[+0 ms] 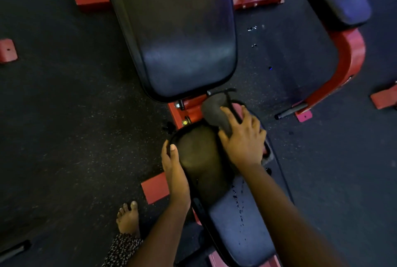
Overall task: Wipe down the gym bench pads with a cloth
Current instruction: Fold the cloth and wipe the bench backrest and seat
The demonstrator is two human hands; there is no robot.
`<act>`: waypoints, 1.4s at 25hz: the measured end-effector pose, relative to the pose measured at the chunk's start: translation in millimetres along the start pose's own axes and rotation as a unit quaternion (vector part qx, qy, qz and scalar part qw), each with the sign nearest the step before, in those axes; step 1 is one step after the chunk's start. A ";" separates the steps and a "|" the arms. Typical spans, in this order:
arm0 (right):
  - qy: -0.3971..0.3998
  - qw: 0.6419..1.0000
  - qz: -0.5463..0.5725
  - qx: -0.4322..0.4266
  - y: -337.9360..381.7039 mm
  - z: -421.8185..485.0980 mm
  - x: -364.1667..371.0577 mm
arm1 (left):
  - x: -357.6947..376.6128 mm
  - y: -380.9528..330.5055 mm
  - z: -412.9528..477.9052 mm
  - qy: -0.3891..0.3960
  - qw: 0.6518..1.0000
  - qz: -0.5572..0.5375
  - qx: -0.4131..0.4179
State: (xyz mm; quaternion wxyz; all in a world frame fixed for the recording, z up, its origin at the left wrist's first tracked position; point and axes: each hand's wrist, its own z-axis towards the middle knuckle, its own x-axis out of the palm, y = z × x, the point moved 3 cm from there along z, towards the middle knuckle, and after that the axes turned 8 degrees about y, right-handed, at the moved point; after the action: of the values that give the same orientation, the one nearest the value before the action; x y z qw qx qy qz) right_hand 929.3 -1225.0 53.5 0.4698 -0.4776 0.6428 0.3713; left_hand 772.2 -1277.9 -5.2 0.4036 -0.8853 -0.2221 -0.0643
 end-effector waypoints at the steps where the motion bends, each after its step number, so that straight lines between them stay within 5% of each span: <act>1: 0.002 0.999 0.006 0.045 -15.9 8.8 -4.2 | -1.1 1.4 1.3 0.002 1.000 0.010 0.001; 6: 0.039 0.983 0.083 0.162 -57.3 32.1 -10.9 | -3.7 5.6 6.4 0.020 0.999 0.040 0.005; 14: -0.040 0.992 0.045 0.109 -0.2 -58.3 10.0 | -0.7 -3.1 -0.8 0.033 0.998 0.058 0.007; 19: -0.038 0.997 0.029 0.062 53.6 -146.2 35.6 | -32.2 -0.9 -8.6 0.141 0.978 0.115 -0.102; 23: -0.026 0.998 0.026 0.043 51.4 -188.9 47.8 | -26.7 -35.9 -75.7 0.134 0.955 0.259 0.059; 26: -0.039 0.992 0.054 0.109 11.9 -179.3 42.9 | -7.4 -34.1 -94.3 0.219 0.859 0.415 0.204; 30: -0.071 0.979 0.079 0.173 -44.3 -158.6 34.7 | 34.2 -1.7 -64.2 0.315 0.585 0.654 0.362; 32: -0.075 0.976 0.078 0.190 -65.7 -148.7 33.4 | 47.6 10.6 -51.4 0.333 0.474 0.707 0.406; 35: -0.074 0.953 0.107 0.274 -116.2 -131.5 31.9 | 50.5 22.7 -43.5 0.325 0.381 0.750 0.431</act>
State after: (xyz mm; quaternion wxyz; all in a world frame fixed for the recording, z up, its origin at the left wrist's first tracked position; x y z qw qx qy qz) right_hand 1005.1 -1386.4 56.8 0.5859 -0.2301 0.7310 0.2634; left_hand 830.2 -1306.0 22.9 0.6562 -0.3090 0.6830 0.0859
